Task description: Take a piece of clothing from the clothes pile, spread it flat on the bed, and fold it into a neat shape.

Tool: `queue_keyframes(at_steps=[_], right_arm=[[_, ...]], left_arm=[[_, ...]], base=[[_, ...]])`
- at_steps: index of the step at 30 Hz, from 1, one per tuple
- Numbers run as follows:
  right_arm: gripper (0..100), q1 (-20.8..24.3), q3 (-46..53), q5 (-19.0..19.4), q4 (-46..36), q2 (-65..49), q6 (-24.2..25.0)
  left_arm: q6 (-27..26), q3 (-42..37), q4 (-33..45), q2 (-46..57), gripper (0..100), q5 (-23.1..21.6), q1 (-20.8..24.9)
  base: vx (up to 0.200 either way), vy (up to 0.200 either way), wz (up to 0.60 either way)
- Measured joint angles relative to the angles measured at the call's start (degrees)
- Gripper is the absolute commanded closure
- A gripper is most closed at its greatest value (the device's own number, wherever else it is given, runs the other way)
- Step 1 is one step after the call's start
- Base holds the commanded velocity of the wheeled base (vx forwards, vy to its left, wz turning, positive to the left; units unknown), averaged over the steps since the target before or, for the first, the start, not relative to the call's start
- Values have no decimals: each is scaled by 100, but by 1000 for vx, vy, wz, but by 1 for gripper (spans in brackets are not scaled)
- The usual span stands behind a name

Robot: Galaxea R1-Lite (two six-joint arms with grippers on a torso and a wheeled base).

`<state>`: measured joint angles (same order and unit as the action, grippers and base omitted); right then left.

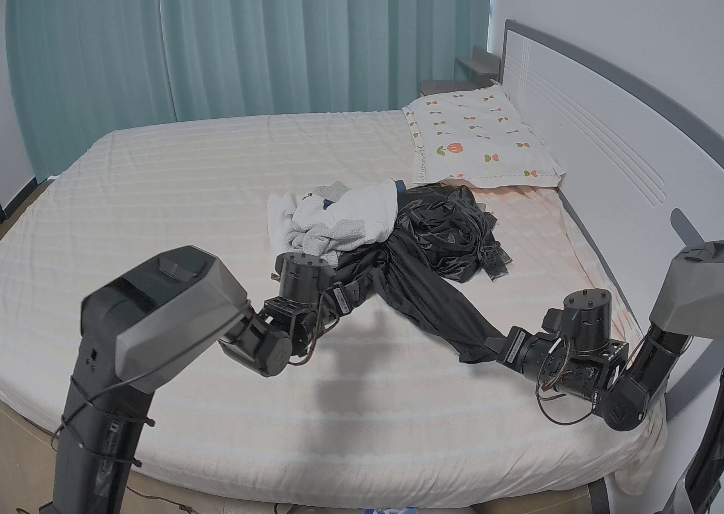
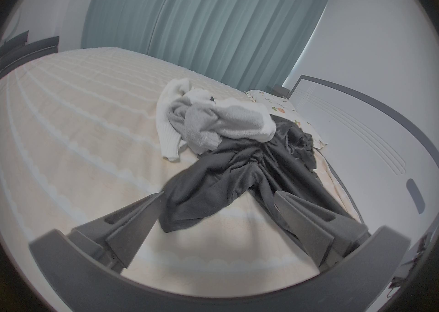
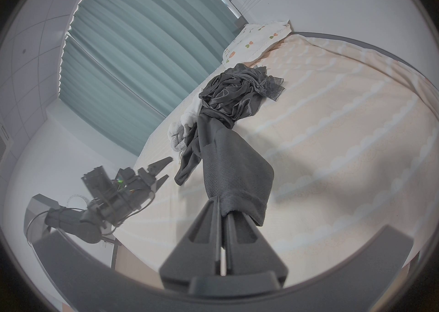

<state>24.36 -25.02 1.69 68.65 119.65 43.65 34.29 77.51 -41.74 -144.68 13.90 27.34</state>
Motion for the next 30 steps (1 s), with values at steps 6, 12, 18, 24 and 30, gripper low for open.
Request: queue_keyframes(at_steps=[6, 12, 18, 24, 30], right_arm=[[100, 0, 126, 0, 101, 2, 0], [100, -7, 151, 2, 110, 24, 2], [100, -24, 149, 0, 112, 46, -2], [100, -38, 140, -4, 115, 46, -4], [100, -38, 149, -6, 115, 41, -4]], left_arm=[[372, 664, 304, -610, 0, 238, 77], [695, 741, 316, -734, 0, 271, 33], [996, 625, 310, -358, 0, 187, -108], [1065, 512, 391, -26, 0, 85, -246], [1031, 516, 479, -119, 0, 96, -301]], base=[[0, 0, 0], [0, 0, 0], [0, 0, 0], [0, 0, 0], [0, 0, 0]])
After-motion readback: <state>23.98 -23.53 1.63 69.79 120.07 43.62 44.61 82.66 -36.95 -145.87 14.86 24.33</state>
